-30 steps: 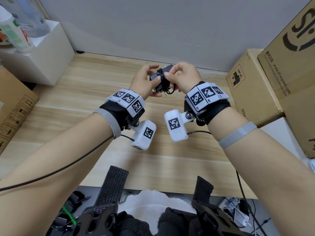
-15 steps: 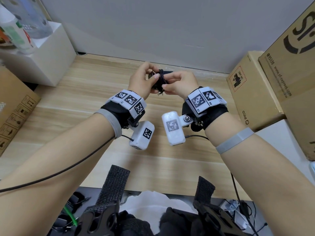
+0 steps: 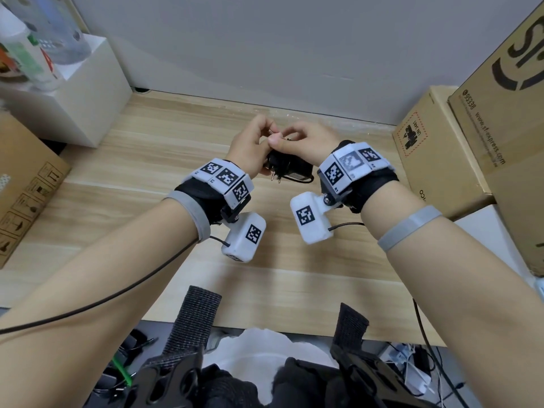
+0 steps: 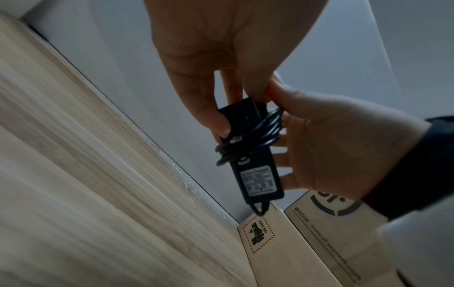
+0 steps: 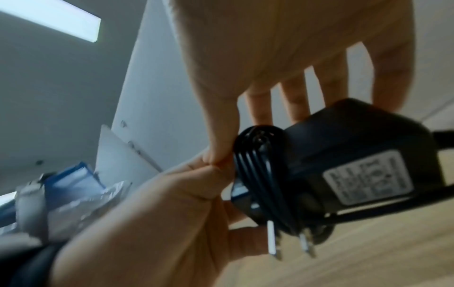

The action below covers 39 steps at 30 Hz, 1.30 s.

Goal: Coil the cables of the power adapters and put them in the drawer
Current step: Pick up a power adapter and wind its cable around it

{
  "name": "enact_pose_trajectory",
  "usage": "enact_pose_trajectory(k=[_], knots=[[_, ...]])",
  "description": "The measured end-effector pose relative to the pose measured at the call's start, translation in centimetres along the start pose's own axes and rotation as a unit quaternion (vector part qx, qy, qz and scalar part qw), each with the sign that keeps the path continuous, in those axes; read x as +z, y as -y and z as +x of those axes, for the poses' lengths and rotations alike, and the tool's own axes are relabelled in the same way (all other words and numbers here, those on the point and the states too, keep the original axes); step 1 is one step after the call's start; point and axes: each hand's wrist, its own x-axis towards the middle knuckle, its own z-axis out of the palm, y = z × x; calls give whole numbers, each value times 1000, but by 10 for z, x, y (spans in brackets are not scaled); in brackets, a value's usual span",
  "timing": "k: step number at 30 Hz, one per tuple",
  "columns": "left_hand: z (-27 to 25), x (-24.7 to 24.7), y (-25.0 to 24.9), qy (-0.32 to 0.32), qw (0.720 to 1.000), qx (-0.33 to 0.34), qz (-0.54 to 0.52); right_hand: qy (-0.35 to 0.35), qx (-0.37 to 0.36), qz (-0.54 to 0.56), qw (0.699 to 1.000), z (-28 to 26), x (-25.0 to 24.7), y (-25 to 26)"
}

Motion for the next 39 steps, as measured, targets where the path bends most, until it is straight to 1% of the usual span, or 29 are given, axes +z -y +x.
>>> enact_pose_trajectory(k=[2, 6, 7, 10, 12, 13, 15, 17, 20, 23, 26, 28, 29, 31, 35, 36, 39], knots=[[0, 0, -1, 0, 1000, -7, 4, 49, 14, 51, 997, -5, -2, 1], [1, -1, 0, -2, 999, -6, 41, 129, 24, 107, 986, -13, -3, -1], [2, 0, 0, -4, 999, -11, 45, 134, 17, 97, 986, -13, -1, -2], [4, 4, 5, -27, 998, -26, 46, 110, -26, 25, 993, -6, 11, -4], [5, 5, 8, -33, 998, -47, 20, 99, -28, -6, 995, -4, 17, -5], [5, 5, 10, -34, 998, -58, 7, 100, -23, 0, 995, -3, 20, -5], [3, 0, 10, -36, 997, -69, -2, 105, -18, 50, 993, -2, 22, -6], [-1, -7, 12, -56, 994, -84, -41, 105, 0, 115, 988, -2, 27, -6], [-14, -23, 23, -86, 979, -138, -119, 129, 52, 242, 960, -4, 43, -4], [-39, -37, 44, -87, 965, -191, -154, 146, 104, 339, 923, 2, 70, -2], [-75, -47, 68, -144, 940, -232, -207, 194, 133, 404, 884, 0, 105, 4], [-101, -55, 83, -178, 927, -236, -231, 228, 147, 415, 868, -8, 130, 8], [-115, -60, 89, -185, 924, -238, -235, 243, 155, 419, 861, -14, 143, 9], [-143, -71, 103, -196, 917, -247, -244, 267, 156, 406, 860, -25, 169, 11], [-201, -99, 130, -203, 907, -267, -254, 302, 133, 340, 881, -52, 222, 19], [-217, -107, 136, -205, 905, -273, -254, 318, 127, 328, 881, -62, 235, 22], [-266, -128, 155, -240, 895, -284, -245, 349, 123, 315, 874, -92, 278, 28]])
